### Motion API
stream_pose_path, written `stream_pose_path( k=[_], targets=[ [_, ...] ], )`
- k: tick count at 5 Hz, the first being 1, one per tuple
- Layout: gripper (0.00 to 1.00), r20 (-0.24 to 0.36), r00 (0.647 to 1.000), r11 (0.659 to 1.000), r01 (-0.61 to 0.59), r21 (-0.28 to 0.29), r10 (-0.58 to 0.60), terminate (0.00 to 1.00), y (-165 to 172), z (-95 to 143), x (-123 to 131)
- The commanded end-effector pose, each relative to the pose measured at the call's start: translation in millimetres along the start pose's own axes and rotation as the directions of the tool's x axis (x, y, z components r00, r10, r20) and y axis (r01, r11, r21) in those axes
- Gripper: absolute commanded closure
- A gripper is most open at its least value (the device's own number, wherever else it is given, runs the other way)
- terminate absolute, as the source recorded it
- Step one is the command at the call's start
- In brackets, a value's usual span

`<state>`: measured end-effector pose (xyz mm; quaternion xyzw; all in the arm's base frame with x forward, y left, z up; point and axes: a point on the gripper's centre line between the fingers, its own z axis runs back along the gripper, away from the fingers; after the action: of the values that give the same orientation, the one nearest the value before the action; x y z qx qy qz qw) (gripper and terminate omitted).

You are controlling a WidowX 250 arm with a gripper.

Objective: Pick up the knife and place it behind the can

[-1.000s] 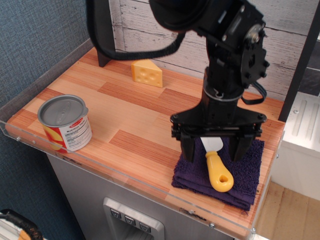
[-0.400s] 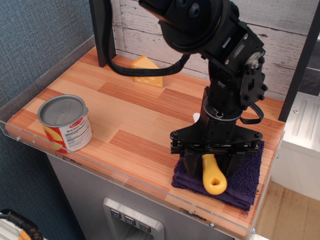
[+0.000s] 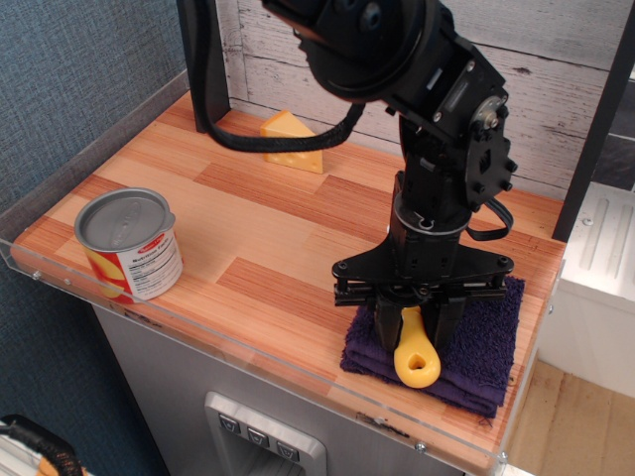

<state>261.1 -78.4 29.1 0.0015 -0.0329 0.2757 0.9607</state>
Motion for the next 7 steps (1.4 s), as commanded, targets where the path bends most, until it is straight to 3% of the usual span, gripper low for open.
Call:
stream_pose_path(
  k=[1, 3, 4, 6, 7],
  targets=[
    [1.00, 0.051, 0.999, 0.996, 0.004, -0.091, 0.000, 0.00, -9.2, 39.0, 10.2],
    [1.00, 0.094, 0.995, 0.986, -0.029, -0.162, 0.045, 0.00, 4.2, 74.1, 27.7],
    [1.00, 0.049, 0.982, 0.963, -0.169, -0.212, 0.183, 0.00, 26.4, 69.5, 57.1],
    [1.00, 0.023, 0.876, 0.864, -0.471, -0.177, 0.482, 0.00, 60.1, 50.9, 101.8],
    [1.00, 0.014, 0.857, 0.849, -0.507, -0.145, 0.515, 0.00, 73.3, 38.1, 116.0]
  ],
)
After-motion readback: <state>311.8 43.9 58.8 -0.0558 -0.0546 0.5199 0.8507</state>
